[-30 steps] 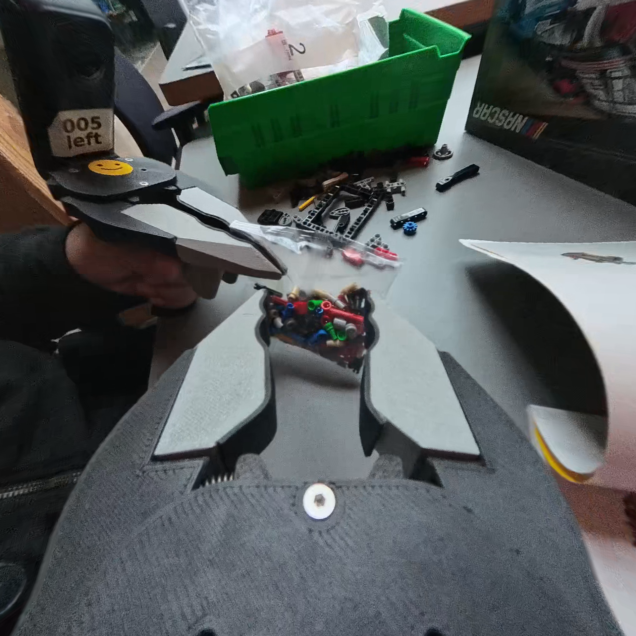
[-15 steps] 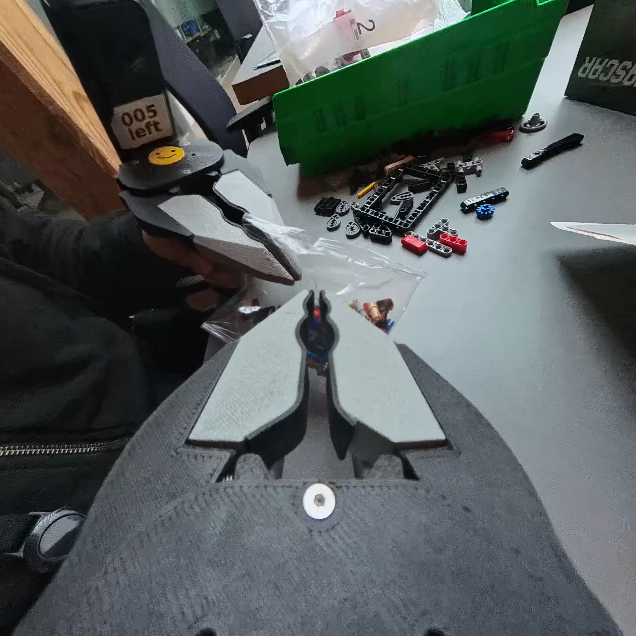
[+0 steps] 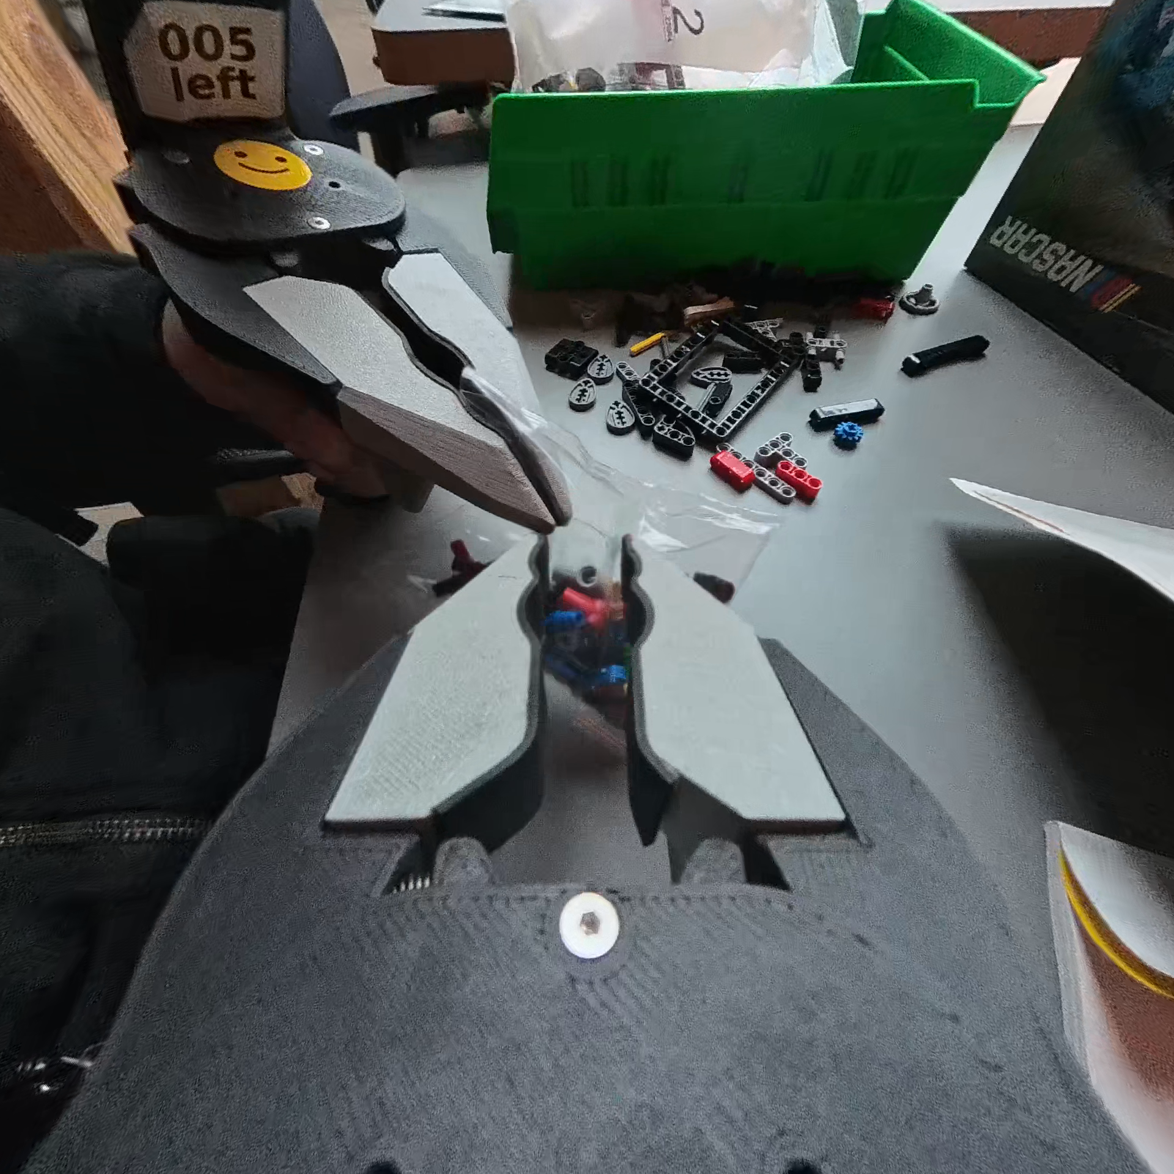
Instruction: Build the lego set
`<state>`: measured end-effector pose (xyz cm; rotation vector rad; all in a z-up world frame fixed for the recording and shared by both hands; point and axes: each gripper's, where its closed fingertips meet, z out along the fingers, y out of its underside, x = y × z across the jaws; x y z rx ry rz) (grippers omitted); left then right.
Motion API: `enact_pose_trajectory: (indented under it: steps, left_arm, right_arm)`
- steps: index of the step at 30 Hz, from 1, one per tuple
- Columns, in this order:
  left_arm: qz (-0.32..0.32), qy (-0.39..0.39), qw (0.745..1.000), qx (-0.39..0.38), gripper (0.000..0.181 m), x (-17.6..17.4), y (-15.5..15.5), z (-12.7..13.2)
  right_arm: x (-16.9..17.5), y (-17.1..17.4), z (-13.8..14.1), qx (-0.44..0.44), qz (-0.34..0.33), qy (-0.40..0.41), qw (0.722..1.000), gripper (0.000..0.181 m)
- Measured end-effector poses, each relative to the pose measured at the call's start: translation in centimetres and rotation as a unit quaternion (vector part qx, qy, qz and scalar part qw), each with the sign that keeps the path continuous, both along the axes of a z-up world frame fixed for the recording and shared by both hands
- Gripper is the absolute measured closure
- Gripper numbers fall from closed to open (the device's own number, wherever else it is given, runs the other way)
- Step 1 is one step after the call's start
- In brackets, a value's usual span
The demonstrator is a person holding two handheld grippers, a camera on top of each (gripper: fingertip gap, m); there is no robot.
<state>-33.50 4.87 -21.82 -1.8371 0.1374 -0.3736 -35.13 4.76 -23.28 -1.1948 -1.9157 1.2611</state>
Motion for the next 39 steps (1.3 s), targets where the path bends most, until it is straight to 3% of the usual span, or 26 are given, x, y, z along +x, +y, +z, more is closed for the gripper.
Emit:
enact_pose_trajectory:
  steps: [3, 6, 7, 12, 15, 18, 21, 28, 35, 39]
  left_arm:
    - [-0.006, 0.021, 1.000, -0.004, 0.181, 0.0, -0.2, -0.2]
    - [-0.020, 0.082, 0.996, -0.002, 0.163, -0.9, -1.4, -0.1]
    - [-0.024, 0.096, 0.995, -0.001, 0.165, -1.5, -1.9, 0.1]
    - [-0.078, 0.028, 0.996, -0.013, 0.172, -2.4, -3.1, 1.6]
    - [-0.083, 0.024, 0.996, 0.017, 0.172, -1.6, -2.1, 2.8]
    - [-0.111, 0.047, 0.992, 0.020, 0.169, 0.3, -1.3, 2.8]
    - [-0.149, 0.017, 0.989, 0.000, 0.170, 2.0, -0.8, 1.8]
    - [-0.136, -0.010, 0.991, 0.001, 0.154, 1.8, -1.1, 1.3]
    - [-0.159, -0.062, 0.985, 0.032, 0.162, 2.6, -1.8, 2.1]
    - [-0.140, -0.030, 0.990, 0.005, 0.170, 2.0, -1.4, 0.8]
  right_arm:
    - [0.2, 0.2, 0.0, 0.001, -0.003, 0.000, 1.000, 0.176]
    - [0.3, 1.2, 0.4, 0.010, -0.019, 0.016, 1.000, 0.181]
    - [0.4, 1.3, 0.8, 0.006, -0.016, 0.027, 0.999, 0.181]
    - [1.8, 0.4, 4.3, -0.038, 0.048, 0.120, 0.991, 0.180]
    - [2.4, 0.1, 4.9, -0.075, 0.077, 0.123, 0.987, 0.181]
    - [2.9, -0.8, 4.9, -0.091, 0.107, 0.118, 0.983, 0.175]
    - [3.0, -1.5, 4.3, -0.093, 0.123, 0.103, 0.983, 0.170]
    - [3.4, -2.6, 3.7, -0.095, 0.152, 0.081, 0.980, 0.169]
    - [3.9, -3.4, 3.2, -0.095, 0.176, 0.068, 0.977, 0.172]
    - [3.5, -2.7, 2.2, -0.059, 0.157, 0.052, 0.984, 0.178]
